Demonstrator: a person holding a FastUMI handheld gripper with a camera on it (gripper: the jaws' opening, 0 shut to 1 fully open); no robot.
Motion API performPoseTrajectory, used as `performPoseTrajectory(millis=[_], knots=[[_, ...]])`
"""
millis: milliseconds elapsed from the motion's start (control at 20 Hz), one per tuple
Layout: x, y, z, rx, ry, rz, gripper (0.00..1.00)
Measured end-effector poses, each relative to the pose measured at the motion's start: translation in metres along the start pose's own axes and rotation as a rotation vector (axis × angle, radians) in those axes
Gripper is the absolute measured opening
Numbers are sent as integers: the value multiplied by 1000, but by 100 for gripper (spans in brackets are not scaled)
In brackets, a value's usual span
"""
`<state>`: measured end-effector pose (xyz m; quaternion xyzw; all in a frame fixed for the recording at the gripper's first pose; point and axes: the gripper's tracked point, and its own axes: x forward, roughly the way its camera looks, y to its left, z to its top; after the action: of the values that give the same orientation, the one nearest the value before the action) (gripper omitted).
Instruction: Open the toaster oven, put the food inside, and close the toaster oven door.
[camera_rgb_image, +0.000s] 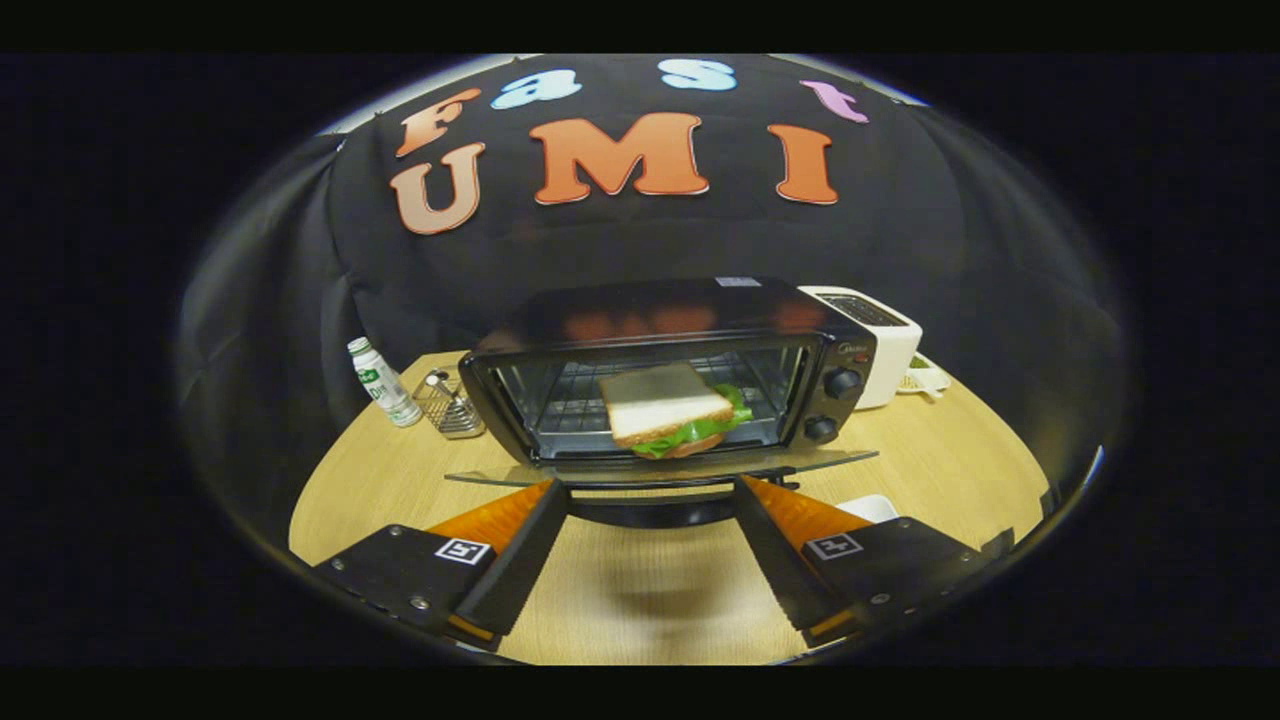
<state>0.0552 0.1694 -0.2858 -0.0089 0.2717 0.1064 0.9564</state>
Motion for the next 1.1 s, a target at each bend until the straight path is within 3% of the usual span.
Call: performPoseTrajectory(millis=[1100], knots=[[76,13,98,-81,-272,-18,98]])
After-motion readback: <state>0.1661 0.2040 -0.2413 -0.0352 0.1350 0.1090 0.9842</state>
